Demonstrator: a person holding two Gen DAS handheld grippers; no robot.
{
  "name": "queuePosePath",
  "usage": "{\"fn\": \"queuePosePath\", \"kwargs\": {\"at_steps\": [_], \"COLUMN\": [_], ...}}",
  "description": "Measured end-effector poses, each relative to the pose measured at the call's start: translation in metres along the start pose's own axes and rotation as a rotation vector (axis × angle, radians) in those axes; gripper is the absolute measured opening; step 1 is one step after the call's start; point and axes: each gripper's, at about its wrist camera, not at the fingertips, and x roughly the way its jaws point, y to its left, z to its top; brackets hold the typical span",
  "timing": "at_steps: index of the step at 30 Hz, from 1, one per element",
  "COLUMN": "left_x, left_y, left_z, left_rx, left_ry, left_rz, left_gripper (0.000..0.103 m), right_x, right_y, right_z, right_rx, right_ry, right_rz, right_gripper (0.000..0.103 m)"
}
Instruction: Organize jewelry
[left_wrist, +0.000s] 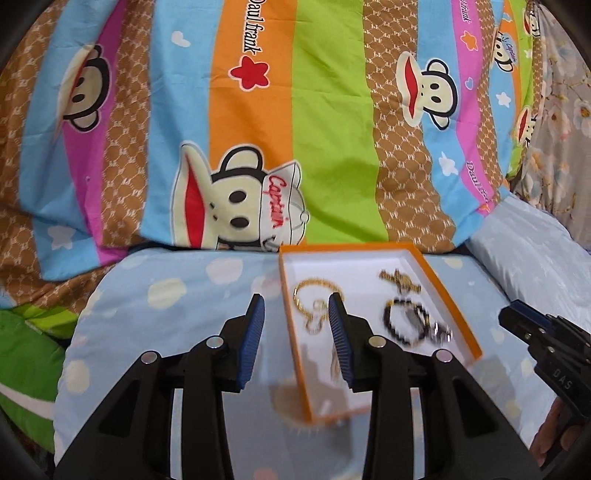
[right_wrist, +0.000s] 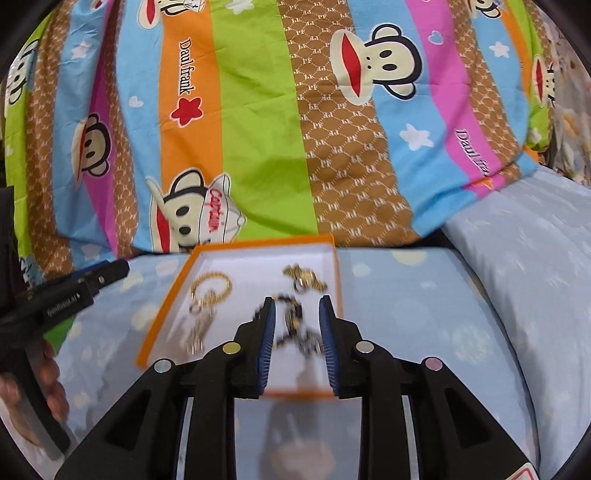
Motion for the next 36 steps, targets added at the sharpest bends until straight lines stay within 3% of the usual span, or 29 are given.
{"fn": "queuePosePath", "kwargs": {"at_steps": [6, 12, 18, 22, 26, 36], "left_x": [-0.029, -0.037, -0.031, -0.03, -0.031, -0.031], "left_y": [-0.003, -0.01, -0.013, -0.013, -0.016, -0.02], "left_z": [-0.066, -0.112, -0.127, -0.128, -0.129, -0.129], "left_rx": [0.05, 0.085, 0.089, 0.091, 0.099, 0.118], "left_ry": [0.066, 0.13, 0.172, 0.17, 0.169, 0.161], "left_rz": [0.006, 0.001, -0.008, -0.003, -0.001, 0.006], "left_gripper": [0.035, 0.035, 0.035, 0.036, 0.044, 0.044], "right_x": [-0.031, -0.039, -0.031, -0.029, -0.025, -0.017], "right_y": [0.011, 0.023, 0.027, 0.028, 0.028, 0.029], "right_z": [-0.066, -0.1, -0.109, -0.109, -0.109, -0.11], "right_rx": [-0.055, -0.063, -0.064, -0.066, -0.066, -0.056], "right_ry": [0.05, 0.092, 0.13, 0.135, 0.154, 0.191], "right_rz": [-0.034, -0.022, -0.01, -0.013, -0.017, -0.016], "right_gripper": [0.028, 0.029, 0.03, 0.036, 0.037, 0.038]}}
